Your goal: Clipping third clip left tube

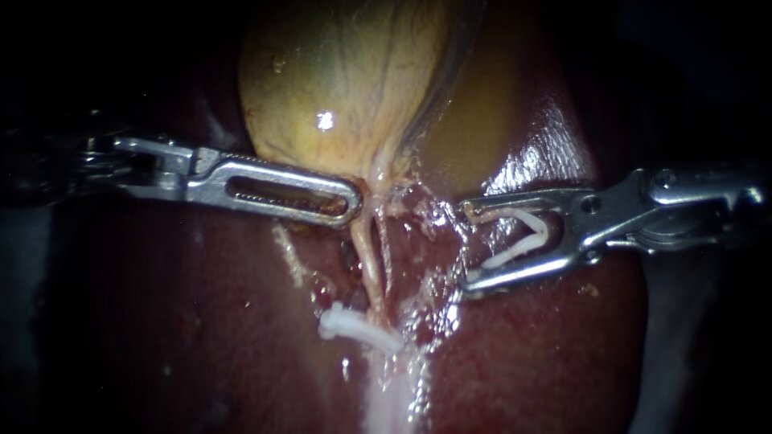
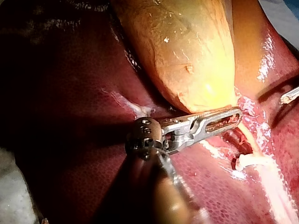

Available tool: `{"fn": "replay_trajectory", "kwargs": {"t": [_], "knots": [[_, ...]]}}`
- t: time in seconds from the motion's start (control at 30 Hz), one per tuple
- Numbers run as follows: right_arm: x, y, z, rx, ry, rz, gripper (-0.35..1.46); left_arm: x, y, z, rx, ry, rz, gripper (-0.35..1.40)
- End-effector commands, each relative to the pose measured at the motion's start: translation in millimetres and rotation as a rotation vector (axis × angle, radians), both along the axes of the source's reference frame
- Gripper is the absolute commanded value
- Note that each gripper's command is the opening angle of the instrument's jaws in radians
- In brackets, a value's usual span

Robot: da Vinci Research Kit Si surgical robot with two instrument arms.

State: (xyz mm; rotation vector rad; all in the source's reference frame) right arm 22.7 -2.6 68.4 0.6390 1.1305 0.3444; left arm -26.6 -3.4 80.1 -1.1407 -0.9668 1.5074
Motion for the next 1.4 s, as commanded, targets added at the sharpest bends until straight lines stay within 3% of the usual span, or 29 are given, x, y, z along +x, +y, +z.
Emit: {"fn": "replay_trajectory", "kwargs": {"t": [0.03, 0.27, 0.6, 0.93, 1.4], "knots": [[0.0, 0.0, 0.0, 0.0, 0.0, 0.0, 0.5, 0.1, 0.0, -0.2, 0.0, -0.001, 0.0, -0.35], [0.0, 0.0, 0.0, 0.0, 0.0, 0.0, 0.5, 1.3, 0.2, -2.4, 0.011, -0.008, 0.007, -0.35], [0.1, -0.1, -0.1, 0.0, 0.0, 0.0, 0.5, 3.6, 0.9, -6.7, 0.017, -0.012, -0.017, -0.35], [2.0, -0.9, -0.4, -0.005, -0.009, 0.009, 0.5, 3.5, 0.6, -6.9, 0.011, -0.013, -0.02, -0.35], [8.0, -2.7, 1.3, -0.013, -0.015, 0.038, 0.5, 3.4, 0.5, -7.0, 0.01, -0.013, -0.02, -0.35]]}}
